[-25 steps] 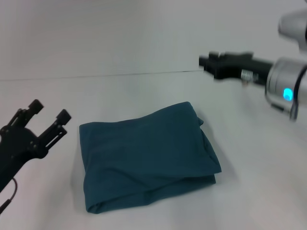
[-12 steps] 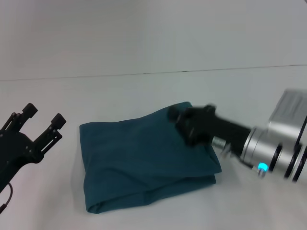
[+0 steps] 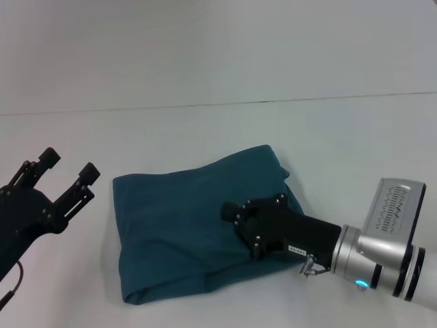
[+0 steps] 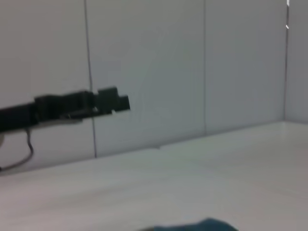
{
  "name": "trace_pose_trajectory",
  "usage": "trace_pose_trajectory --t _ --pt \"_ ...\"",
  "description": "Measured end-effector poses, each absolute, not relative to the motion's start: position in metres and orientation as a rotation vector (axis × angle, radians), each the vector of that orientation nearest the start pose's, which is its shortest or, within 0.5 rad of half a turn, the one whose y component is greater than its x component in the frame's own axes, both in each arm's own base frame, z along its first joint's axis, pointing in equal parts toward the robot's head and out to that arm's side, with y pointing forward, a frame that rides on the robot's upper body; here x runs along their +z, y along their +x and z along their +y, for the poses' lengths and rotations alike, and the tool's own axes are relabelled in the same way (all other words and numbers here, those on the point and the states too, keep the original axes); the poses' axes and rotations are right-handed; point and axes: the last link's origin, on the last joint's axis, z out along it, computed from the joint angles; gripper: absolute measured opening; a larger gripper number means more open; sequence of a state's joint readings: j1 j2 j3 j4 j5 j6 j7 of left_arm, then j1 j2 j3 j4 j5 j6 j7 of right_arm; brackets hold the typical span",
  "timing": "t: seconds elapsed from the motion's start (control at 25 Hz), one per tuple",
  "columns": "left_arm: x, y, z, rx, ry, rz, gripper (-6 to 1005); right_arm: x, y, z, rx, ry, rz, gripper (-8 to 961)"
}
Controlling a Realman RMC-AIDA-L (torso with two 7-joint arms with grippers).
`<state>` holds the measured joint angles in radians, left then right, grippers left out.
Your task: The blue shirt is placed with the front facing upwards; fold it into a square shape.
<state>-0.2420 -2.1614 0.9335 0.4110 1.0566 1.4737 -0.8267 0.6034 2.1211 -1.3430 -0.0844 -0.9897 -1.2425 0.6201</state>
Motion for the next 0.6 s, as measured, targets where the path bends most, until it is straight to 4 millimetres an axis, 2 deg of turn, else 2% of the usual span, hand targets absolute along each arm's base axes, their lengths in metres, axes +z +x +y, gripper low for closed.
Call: trace_pose_trajectory --t 0.6 --pt "-0.01 -0.297 0.276 -1.147 -1.956 -0.559 841 -0.111 0.282 0.316 0.579 -2.472 0.518 16"
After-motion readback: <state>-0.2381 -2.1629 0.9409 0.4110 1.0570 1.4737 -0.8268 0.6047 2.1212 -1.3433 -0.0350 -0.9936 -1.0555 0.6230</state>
